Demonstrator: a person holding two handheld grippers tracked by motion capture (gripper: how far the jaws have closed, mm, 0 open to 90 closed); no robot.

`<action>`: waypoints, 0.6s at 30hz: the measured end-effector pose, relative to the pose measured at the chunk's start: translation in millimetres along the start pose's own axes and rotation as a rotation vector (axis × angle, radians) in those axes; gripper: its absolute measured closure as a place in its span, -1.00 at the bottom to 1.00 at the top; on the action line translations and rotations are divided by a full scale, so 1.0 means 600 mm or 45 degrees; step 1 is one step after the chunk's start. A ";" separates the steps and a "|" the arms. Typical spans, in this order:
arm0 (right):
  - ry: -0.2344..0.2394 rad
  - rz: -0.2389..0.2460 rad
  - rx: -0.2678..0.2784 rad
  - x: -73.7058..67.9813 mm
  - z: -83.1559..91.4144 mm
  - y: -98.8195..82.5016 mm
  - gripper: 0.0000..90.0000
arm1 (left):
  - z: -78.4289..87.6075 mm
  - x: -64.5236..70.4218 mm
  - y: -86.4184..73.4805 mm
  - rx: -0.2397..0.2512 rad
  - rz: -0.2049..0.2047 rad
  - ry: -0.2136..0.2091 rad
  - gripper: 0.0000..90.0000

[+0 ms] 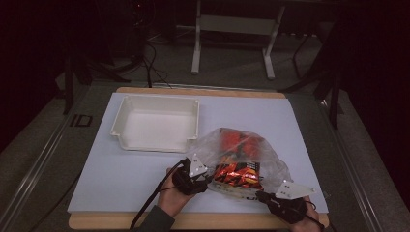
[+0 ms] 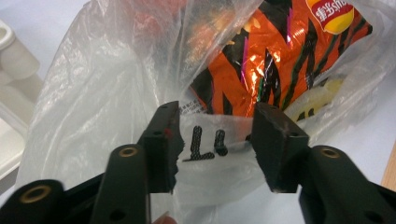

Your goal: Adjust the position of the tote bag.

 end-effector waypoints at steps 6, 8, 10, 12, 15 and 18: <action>-0.027 0.033 0.067 -0.005 0.004 0.035 0.99 | -0.004 0.005 0.009 0.001 -0.012 -0.006 0.27; -0.032 0.049 0.082 -0.006 0.007 0.047 0.99 | -0.006 0.008 0.012 0.004 -0.019 -0.009 0.29; -0.041 0.056 0.093 -0.005 0.007 0.058 0.94 | -0.009 0.010 0.016 0.003 -0.026 -0.012 0.31; -0.049 0.050 0.096 -0.002 0.006 0.062 0.94 | -0.009 0.010 0.016 0.003 -0.026 -0.012 0.31; -0.121 0.003 0.044 0.029 -0.012 0.065 0.68 | -0.031 0.014 0.021 -0.029 -0.046 -0.014 0.29; -0.156 -0.020 0.004 0.043 -0.021 0.060 0.56 | -0.042 0.017 0.017 -0.062 -0.062 -0.026 0.26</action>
Point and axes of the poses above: each handheld gripper's, and its own axes: z roughly backward along the jaws, y roughly out of its top, x roughly to its right, the point moved 9 cm from there along -z, roughly forward along the jaws, and after that the axes turned 11 degrees about -x, right-handed, at the moved point
